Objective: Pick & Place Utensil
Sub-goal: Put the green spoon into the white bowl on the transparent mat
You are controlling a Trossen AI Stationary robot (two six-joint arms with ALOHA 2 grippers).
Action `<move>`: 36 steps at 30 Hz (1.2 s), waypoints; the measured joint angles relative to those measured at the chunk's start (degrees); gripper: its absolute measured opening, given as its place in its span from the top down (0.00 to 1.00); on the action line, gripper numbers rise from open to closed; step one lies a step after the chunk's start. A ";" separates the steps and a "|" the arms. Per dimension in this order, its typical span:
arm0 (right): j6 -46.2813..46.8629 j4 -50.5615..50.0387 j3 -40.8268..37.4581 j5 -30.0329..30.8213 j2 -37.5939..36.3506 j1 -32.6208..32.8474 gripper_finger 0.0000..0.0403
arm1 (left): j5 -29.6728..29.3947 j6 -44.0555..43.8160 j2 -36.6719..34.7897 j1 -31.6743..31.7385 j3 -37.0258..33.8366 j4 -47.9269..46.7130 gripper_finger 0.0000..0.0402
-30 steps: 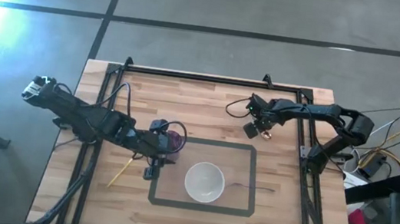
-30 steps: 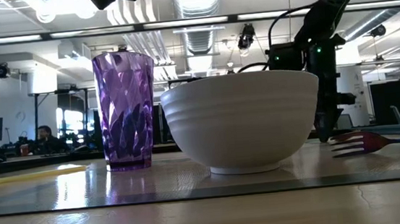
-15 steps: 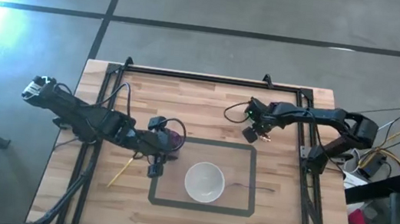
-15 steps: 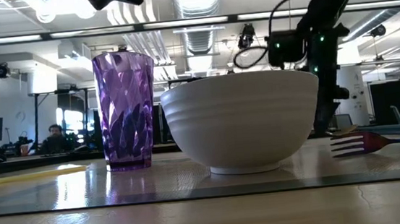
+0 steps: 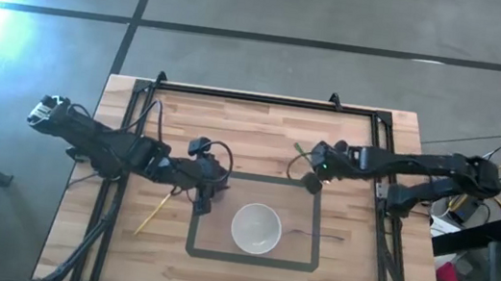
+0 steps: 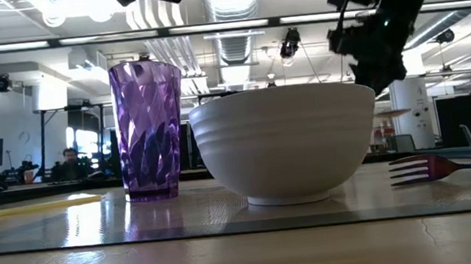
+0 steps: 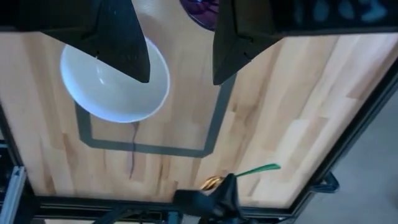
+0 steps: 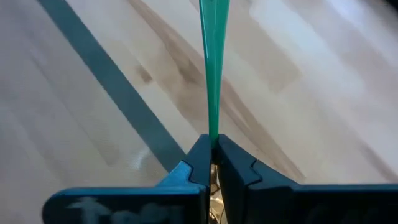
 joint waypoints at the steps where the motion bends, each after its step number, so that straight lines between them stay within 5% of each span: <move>1: 0.15 0.05 0.00 1.15 -0.87 1.27 0.97 | -0.01 0.35 0.00 0.30 -0.01 0.00 0.58; 21: -5.89 15.34 0.02 17.30 -2.26 16.74 0.97 | 0.10 5.32 0.15 5.81 -10.96 29.36 0.58; 36: -19.82 37.16 0.02 18.55 -2.20 20.19 0.97 | 0.10 8.21 1.17 7.10 -18.75 48.96 0.58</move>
